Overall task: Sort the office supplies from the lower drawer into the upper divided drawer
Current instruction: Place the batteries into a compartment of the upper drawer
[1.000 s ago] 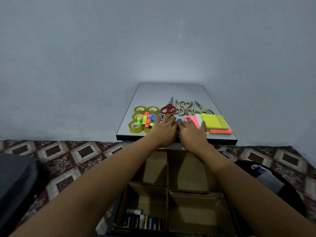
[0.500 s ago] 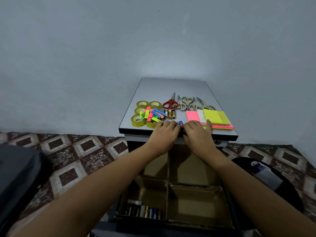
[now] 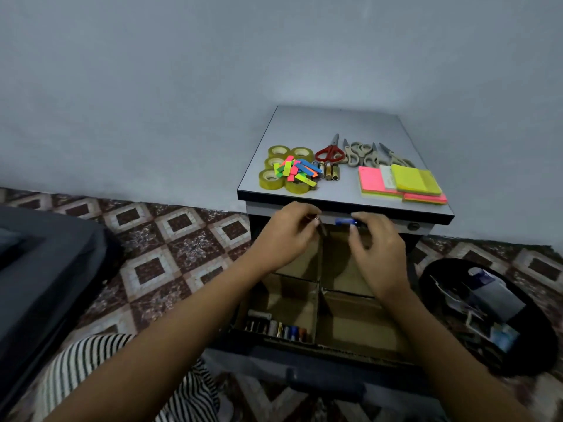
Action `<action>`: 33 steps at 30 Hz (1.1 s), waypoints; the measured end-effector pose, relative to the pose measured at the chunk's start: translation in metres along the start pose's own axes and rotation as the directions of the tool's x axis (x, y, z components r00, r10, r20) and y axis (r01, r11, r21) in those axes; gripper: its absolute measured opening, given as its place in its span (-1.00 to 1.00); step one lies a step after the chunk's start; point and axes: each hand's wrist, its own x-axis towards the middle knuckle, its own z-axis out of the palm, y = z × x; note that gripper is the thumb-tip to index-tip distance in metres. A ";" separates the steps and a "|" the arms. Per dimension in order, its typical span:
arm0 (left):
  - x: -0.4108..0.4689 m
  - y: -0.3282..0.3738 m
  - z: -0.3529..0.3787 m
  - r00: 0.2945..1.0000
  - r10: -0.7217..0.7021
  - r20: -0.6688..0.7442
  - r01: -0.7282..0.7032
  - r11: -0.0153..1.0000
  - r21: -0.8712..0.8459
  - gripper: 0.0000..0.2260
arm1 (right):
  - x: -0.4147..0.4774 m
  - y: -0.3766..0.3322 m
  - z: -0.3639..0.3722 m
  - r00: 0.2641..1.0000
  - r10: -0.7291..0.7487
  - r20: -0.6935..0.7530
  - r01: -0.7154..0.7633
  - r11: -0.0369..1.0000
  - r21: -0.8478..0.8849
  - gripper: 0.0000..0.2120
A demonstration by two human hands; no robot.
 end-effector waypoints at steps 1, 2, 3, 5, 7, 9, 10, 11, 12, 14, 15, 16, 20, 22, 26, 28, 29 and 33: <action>-0.010 -0.005 -0.003 0.994 -0.103 0.046 0.105 0.993 -0.047 -0.81 | -0.012 -0.005 0.000 0.997 0.072 0.022 -0.074 0.995 0.074 -0.82; -0.019 -0.011 -0.005 0.980 -0.178 0.092 0.184 0.981 -0.063 -0.82 | -0.024 -0.011 0.001 0.987 0.144 0.070 -0.153 0.978 0.143 -0.80; -0.030 -0.020 -0.005 0.961 -0.236 0.143 0.245 0.968 -0.053 -0.83 | -0.037 -0.016 0.005 0.969 0.202 0.145 -0.228 0.955 0.191 -0.79; -0.046 -0.037 -0.002 0.908 -0.326 0.264 0.332 0.943 0.022 -0.84 | -0.058 -0.023 0.016 0.927 0.249 0.282 -0.312 0.928 0.206 -0.77; -0.057 -0.052 0.004 0.838 -0.400 0.370 0.378 0.916 0.133 -0.83 | -0.072 -0.028 0.027 0.890 0.278 0.362 -0.361 0.914 0.186 -0.78; -0.063 -0.059 0.010 0.787 -0.420 0.452 0.347 0.907 0.237 -0.80 | -0.081 -0.033 0.035 0.860 0.311 0.404 -0.405 0.899 0.169 -0.79; -0.064 -0.061 0.012 0.772 -0.411 0.485 0.310 0.909 0.277 -0.78 | -0.085 -0.035 0.038 0.855 0.318 0.410 -0.413 0.895 0.167 -0.79; -0.063 -0.061 0.014 0.761 -0.396 0.514 0.268 0.913 0.306 -0.77 | -0.088 -0.035 0.041 0.852 0.324 0.410 -0.419 0.893 0.164 -0.80; -0.061 -0.061 0.016 0.748 -0.383 0.542 0.231 0.916 0.328 -0.76 | -0.090 -0.036 0.042 0.852 0.327 0.410 -0.420 0.893 0.160 -0.79; -0.055 -0.062 0.019 0.700 -0.363 0.615 0.153 0.918 0.366 -0.76 | -0.093 -0.036 0.044 0.853 0.329 0.404 -0.417 0.896 0.151 -0.78; -0.053 -0.063 0.021 0.666 -0.352 0.657 0.107 0.917 0.383 -0.76 | -0.093 -0.036 0.045 0.854 0.327 0.404 -0.412 0.900 0.144 -0.78; -0.050 -0.065 0.024 0.632 -0.345 0.694 0.056 0.914 0.403 -0.77 | -0.093 -0.036 0.046 0.855 0.321 0.406 -0.405 0.904 0.136 -0.78; -0.044 -0.064 0.029 0.528 -0.336 0.780 -0.139 0.872 0.470 -0.78 | -0.095 -0.037 0.047 0.860 0.288 0.422 -0.367 0.923 0.119 -0.77; -0.043 -0.062 0.030 0.507 -0.329 0.797 -0.192 0.858 0.476 -0.77 | -0.095 -0.037 0.047 0.862 0.284 0.420 -0.359 0.926 0.112 -0.76; -0.047 -0.062 0.031 0.464 -0.320 0.826 -0.260 0.842 0.472 -0.78 | -0.096 -0.035 0.046 0.860 0.295 0.417 -0.368 0.924 0.105 -0.76; -0.048 -0.062 0.032 0.460 -0.309 0.833 -0.272 0.844 0.463 -0.77 | -0.097 -0.035 0.047 0.862 0.296 0.412 -0.368 0.924 0.105 -0.76; -0.049 -0.062 0.031 0.463 -0.299 0.835 -0.275 0.847 0.456 -0.77 | -0.097 -0.035 0.047 0.863 0.296 0.409 -0.367 0.924 0.106 -0.76; -0.051 -0.065 0.035 0.471 -0.313 0.824 -0.318 0.812 0.490 -0.77 | -0.097 -0.034 0.048 0.860 0.309 0.406 -0.382 0.917 0.112 -0.77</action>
